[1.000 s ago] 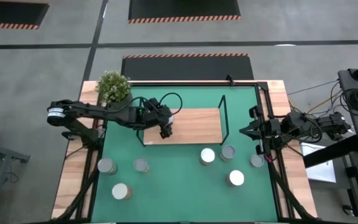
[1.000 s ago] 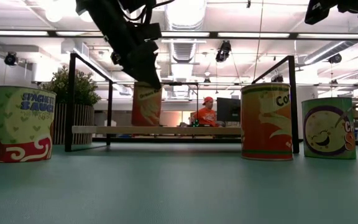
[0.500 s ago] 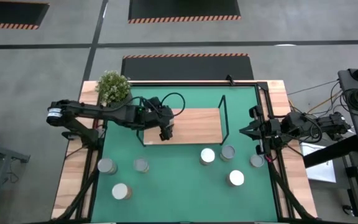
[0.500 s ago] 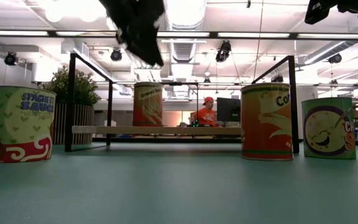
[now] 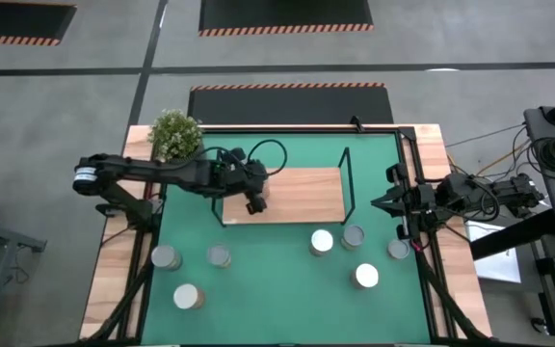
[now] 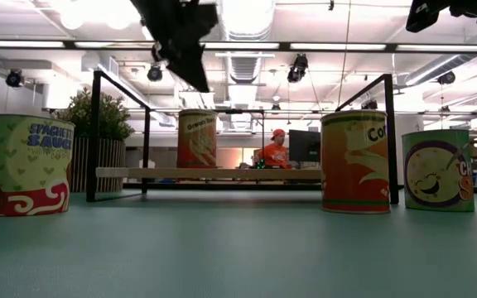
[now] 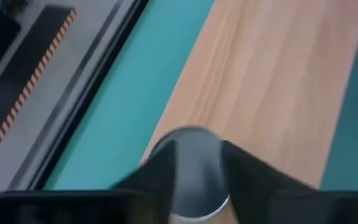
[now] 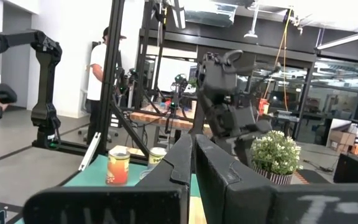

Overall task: Pick and place cans onto a shelf
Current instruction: Put the canned green beans on the shelf

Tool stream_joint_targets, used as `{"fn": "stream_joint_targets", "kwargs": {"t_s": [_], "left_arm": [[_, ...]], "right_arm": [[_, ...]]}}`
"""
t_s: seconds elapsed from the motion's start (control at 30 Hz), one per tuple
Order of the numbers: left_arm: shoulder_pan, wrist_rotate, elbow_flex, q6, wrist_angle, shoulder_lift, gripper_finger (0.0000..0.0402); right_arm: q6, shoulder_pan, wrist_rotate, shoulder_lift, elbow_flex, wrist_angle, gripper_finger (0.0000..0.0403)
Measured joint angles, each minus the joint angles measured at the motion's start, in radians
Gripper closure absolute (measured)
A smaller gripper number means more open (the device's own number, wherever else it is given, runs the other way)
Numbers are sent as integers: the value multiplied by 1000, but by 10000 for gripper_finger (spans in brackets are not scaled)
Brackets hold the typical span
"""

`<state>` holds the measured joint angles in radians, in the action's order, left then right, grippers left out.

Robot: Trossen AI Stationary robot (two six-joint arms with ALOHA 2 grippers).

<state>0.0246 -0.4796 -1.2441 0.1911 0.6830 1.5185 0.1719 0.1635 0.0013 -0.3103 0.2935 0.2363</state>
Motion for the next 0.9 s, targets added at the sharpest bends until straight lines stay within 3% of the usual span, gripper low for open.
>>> {"fn": "stream_joint_targets", "kwargs": {"t_s": [0.03,0.1,0.9], "left_arm": [[2,1,11,4,0,0,367],[2,18,28,11,-2,1,389],[1,-20,41,10,-10,78,401]], "right_arm": [[1,0,0,0,0,0,394],[1,0,0,0,0,0,394],[3,0,0,0,0,0,394]]}}
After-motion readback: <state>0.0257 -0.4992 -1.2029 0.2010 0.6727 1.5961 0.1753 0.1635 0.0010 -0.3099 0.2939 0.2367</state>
